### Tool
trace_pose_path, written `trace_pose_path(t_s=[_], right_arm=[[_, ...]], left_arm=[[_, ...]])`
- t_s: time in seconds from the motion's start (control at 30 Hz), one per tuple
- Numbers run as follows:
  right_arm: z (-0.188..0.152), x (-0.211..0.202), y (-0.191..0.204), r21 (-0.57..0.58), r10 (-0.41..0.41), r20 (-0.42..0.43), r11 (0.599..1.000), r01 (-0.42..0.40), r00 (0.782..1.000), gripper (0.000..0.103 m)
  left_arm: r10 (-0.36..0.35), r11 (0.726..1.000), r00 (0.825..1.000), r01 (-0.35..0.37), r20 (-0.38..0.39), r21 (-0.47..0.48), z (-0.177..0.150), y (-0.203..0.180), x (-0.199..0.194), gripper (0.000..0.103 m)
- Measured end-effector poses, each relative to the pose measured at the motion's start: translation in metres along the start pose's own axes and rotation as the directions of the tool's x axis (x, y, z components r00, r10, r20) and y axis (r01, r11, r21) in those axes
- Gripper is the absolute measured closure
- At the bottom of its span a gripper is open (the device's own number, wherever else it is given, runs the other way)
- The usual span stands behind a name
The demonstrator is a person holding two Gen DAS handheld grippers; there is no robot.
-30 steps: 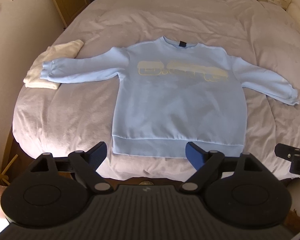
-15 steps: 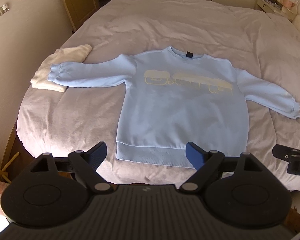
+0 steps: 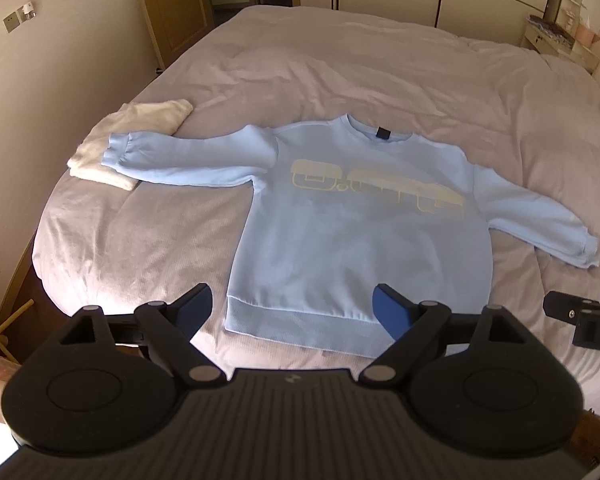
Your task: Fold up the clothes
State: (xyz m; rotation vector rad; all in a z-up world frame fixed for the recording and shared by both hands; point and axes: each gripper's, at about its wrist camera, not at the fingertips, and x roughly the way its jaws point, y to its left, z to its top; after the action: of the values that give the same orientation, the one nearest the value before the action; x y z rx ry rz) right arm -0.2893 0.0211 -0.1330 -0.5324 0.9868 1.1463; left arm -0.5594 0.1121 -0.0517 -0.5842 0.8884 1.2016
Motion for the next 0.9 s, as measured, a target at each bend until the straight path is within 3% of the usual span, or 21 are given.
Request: trace_pose_path(t_s=[0.37, 0.7, 0.9], right_arm=[[0.024, 0.039, -0.001, 0.041, -0.002, -0.06, 0.999, 0.005, 0.998, 0.002], [0.072, 0.112, 0.014, 0.167, -0.029, -0.166, 0.984, 0.057, 0.986, 0.002], [0.097, 0.186, 0.039, 0.311, 0.017, -0.279, 0.947, 0.074, 0.96, 0.001]], left_arm=[[-0.062, 0.995, 0.995, 0.056, -0.081, -0.084, 0.021, 0.033, 0.055, 0.015], [-0.157, 0.974, 0.974, 0.127, -0.162, -0.186, 0.088, 0.099, 0.159, 0.015], [-0.158, 0.954, 0.963, 0.091, -0.219, -0.287, 0.112, 0.166, 0.242, 0.015]])
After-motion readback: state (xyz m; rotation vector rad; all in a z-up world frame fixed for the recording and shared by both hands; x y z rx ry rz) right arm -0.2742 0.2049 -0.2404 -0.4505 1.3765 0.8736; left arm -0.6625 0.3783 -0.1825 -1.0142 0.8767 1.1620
